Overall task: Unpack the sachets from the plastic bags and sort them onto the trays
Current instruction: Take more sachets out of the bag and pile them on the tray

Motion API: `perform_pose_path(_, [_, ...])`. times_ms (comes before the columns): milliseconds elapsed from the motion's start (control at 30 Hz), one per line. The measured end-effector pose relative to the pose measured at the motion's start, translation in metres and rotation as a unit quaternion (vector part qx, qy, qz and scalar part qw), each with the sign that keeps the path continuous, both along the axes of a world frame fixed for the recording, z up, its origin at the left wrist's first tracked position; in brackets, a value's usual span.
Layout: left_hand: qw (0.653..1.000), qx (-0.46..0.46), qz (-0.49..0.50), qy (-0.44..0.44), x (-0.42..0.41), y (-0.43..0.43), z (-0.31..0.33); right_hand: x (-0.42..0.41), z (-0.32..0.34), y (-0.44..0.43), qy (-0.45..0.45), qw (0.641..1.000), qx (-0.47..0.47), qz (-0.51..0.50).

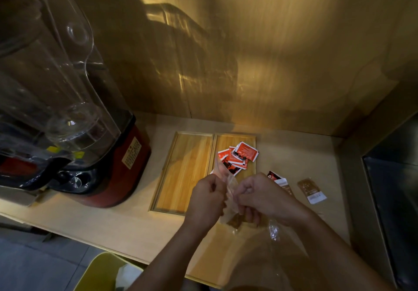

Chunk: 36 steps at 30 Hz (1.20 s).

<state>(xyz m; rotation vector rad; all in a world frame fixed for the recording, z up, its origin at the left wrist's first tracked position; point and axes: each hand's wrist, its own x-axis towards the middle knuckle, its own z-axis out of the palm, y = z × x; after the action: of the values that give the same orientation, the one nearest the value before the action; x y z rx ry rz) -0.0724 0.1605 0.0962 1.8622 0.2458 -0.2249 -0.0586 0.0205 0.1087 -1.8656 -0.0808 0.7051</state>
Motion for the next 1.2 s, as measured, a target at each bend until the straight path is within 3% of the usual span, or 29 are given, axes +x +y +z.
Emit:
perform_pose_path(100, [0.995,0.067,-0.062,0.028,-0.004,0.001,-0.001,-0.001,-0.006,0.003,-0.049,0.998,-0.024,-0.021])
perform_pose_path(233, [0.995,0.003,-0.084,0.060,-0.009,0.003,-0.003,-0.001,-0.012,0.002,-0.062,0.997,-0.041,-0.021])
perform_pose_path(367, [0.994,0.010,-0.097,0.050,-0.010,0.005,-0.003,-0.001,-0.015,0.001,-0.097,0.990,-0.094,-0.028])
perform_pose_path(467, [0.992,0.050,-0.107,0.046,-0.009,0.006,0.000,-0.001,-0.018,0.000,-0.144,0.975,-0.160,-0.052])
perform_pose_path(567, [0.982,0.157,-0.105,0.016,-0.008,0.004,0.003,-0.002,-0.022,0.001,-0.157,0.970,-0.176,-0.064])
perform_pose_path(733, [0.979,0.163,-0.124,0.020,-0.011,-0.001,0.005,0.003,-0.021,0.003,-0.135,0.984,-0.115,-0.019])
perform_pose_path(833, [0.976,0.185,-0.109,0.039,-0.011,0.003,0.001,0.005,-0.018,0.002,-0.138,0.986,-0.092,0.014])
perform_pose_path(967, [0.965,0.244,-0.091,0.037,-0.009,0.003,-0.005,0.003,-0.020,0.008,-0.152,0.975,-0.148,0.061])
perform_pose_path(1200, [0.942,0.336,-0.026,0.000,-0.011,0.008,-0.006,0.002,-0.026,0.004,-0.227,0.939,-0.257,-0.015])
